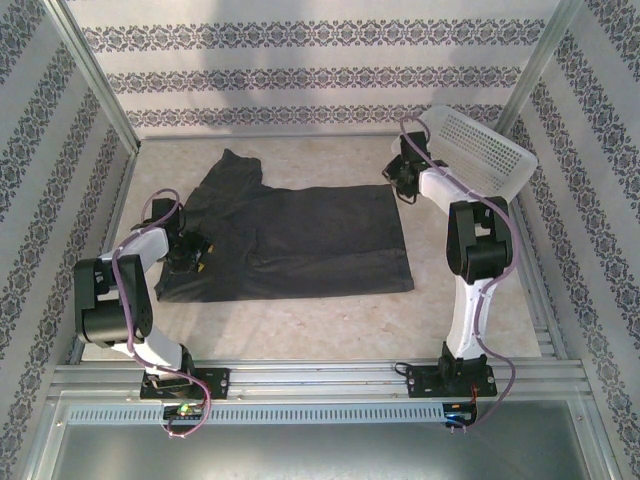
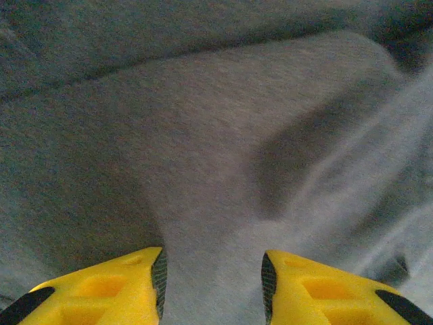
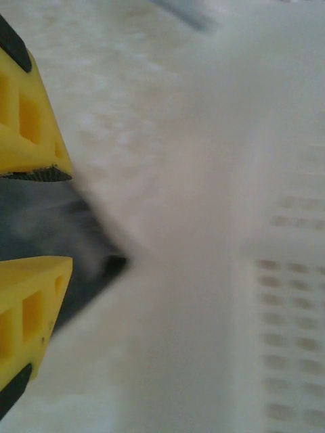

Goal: Fold and stack the t-shirts

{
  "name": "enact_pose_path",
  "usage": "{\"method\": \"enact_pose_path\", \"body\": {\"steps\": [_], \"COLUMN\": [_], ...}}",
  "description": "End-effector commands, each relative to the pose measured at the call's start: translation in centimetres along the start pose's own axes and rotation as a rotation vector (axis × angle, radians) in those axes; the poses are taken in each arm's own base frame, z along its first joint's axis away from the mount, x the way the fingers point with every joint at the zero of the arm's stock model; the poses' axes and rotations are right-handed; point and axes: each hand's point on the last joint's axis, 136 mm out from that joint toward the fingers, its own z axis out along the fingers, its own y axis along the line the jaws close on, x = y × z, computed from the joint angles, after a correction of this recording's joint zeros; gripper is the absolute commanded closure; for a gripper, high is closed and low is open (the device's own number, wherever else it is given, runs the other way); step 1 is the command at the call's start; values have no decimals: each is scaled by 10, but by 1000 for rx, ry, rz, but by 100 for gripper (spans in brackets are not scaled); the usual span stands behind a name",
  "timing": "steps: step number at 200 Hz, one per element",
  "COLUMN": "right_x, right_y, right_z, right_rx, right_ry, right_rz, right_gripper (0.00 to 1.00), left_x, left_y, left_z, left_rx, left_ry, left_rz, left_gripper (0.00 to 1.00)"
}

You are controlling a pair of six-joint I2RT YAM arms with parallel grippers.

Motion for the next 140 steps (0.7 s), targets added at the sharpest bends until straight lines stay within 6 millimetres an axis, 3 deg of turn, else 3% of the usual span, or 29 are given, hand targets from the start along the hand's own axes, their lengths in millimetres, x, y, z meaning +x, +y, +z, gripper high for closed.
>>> {"method": "enact_pose_path", "body": {"steps": [1, 30, 57, 81, 109, 140], "right_x": [41, 118, 166, 190, 205, 219], "right_y": [9, -25, -63, -99, -130, -161], "right_z": [-45, -68, -72, -73, -76, -82], "right_rx": [-25, 50, 100, 167, 246, 344], "right_ry": [36, 150, 258, 329, 362, 406], "right_rz": [-44, -57, -38, -14, 6, 46], "right_gripper": [63, 63, 63, 64, 64, 63], "left_x": [-6, -5, -5, -1, 7, 17], "left_y": [22, 31, 35, 41, 50, 72], "left_z": [4, 7, 7, 7, 7, 2], "left_rx": [-90, -118, -136, -154, -171, -219], "left_ry": [-30, -35, -34, -25, 0, 7], "left_rz": [-33, -36, -31, -37, -68, -118], "left_gripper": [58, 58, 58, 58, 58, 60]}}
